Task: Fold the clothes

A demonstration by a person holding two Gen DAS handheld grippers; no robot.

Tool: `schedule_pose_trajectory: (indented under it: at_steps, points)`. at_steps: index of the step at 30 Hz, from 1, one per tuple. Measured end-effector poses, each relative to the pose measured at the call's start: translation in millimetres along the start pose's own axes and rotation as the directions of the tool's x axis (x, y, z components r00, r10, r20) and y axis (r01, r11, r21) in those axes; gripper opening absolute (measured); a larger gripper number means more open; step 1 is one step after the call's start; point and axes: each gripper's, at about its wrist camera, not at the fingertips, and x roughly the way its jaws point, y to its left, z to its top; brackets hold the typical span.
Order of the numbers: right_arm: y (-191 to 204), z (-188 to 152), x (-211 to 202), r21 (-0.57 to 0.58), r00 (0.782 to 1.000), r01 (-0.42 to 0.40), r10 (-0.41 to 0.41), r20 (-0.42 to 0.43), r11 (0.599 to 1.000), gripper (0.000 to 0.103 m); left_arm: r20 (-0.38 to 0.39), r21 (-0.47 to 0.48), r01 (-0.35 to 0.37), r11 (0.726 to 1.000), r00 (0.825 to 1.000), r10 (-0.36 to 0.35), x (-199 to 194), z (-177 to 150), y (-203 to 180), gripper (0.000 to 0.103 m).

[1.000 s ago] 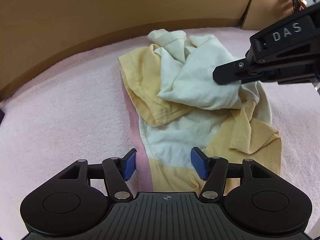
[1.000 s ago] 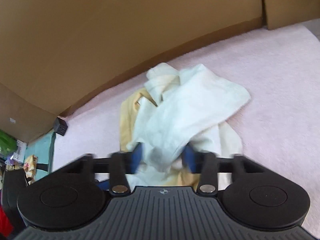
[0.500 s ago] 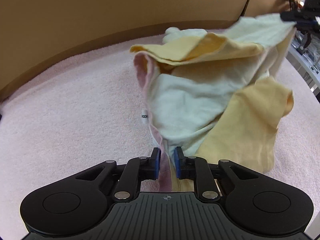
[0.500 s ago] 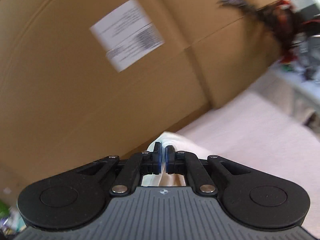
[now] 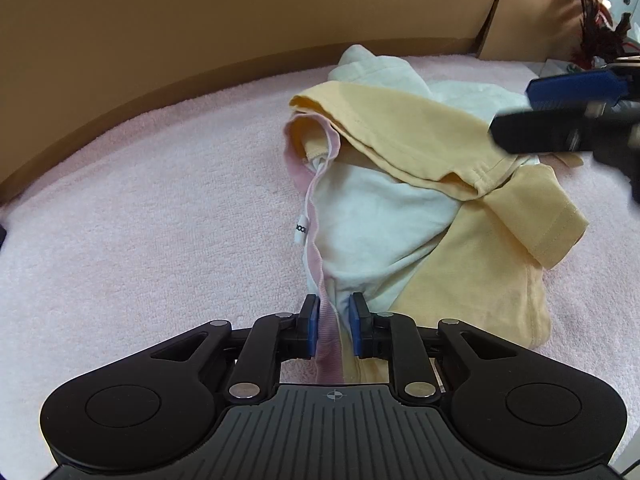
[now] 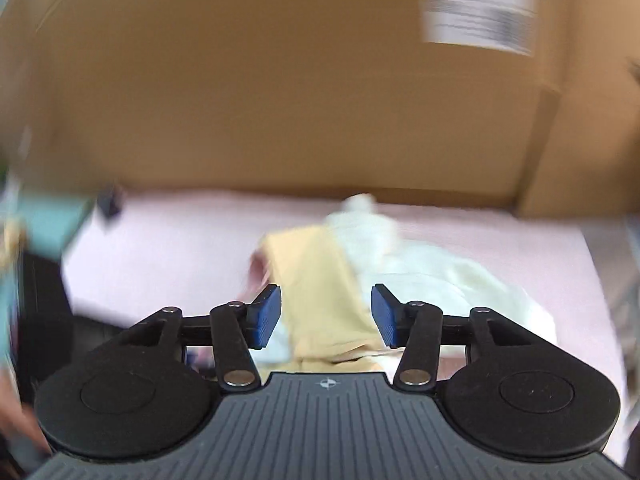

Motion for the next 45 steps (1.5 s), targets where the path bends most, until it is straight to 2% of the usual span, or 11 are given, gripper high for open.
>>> schedule_pose_trajectory:
  at_steps: [1,3,5,7,9,11,15,18,21,34,45]
  points:
    - [14.6,-0.6,5.3,-0.113,1.0,-0.017,0.015,-0.019,0.993,0.055,0.001,0.0,-0.005,1.0,1.0,0.005,0.1,-0.3,-0.2,0.035]
    - [40.3,-3.6,16.6,-0.31,0.998,-0.043,0.027,-0.056,0.95,0.053,0.002,0.001,-0.015,1.0,1.0,0.015,0.2,-0.9,-0.6,0.041]
    - [48.9,-10.0,30.7,-0.383,0.997,-0.038,0.007,-0.082,0.923,0.053,0.003,0.001,-0.026,1.0,1.0,0.026,0.4,-1.5,-0.9,0.062]
    - [47.2,-12.2,44.5,-0.383,0.993,-0.022,-0.024,-0.116,0.924,0.045,0.0,-0.003,-0.071,0.997,0.997,0.071,1.7,-3.0,1.5,0.087]
    - [40.7,-12.1,52.9,-0.352,0.989,-0.006,-0.046,-0.14,0.936,0.015,-0.002,-0.011,-0.066,0.998,0.998,0.066,1.6,-4.4,3.7,0.088]
    - [26.1,-7.9,50.4,-0.256,0.991,-0.002,-0.032,-0.131,0.967,0.009,-0.005,-0.02,-0.06,0.998,0.998,0.06,1.5,-5.8,5.9,0.088]
    - [-7.3,8.7,31.0,0.0,1.0,-0.024,0.024,-0.012,1.0,0.006,-0.009,-0.038,-0.048,0.998,0.999,0.048,1.4,-8.5,10.3,0.089]
    - [-34.5,25.8,18.7,0.218,0.994,-0.093,0.077,0.08,0.971,0.005,-0.011,-0.047,-0.043,0.998,0.999,0.042,1.4,-9.6,12.4,0.089]
    - [-59.8,40.0,17.6,0.337,0.99,-0.099,0.059,0.126,0.936,0.005,-0.011,-0.048,-0.042,0.998,0.999,0.041,2.2,-9.2,12.5,0.089]
    - [-80.6,94.0,52.8,0.268,0.984,0.066,-0.107,0.141,0.961,0.005,-0.008,-0.057,-0.039,0.998,0.999,0.039,0.6,-10.7,13.7,0.089]
    - [-83.8,99.3,100.2,0.292,0.983,0.163,-0.181,0.035,0.942,0.007,-0.011,-0.06,-0.034,0.998,0.999,0.033,1.7,-9.6,16.7,0.09]
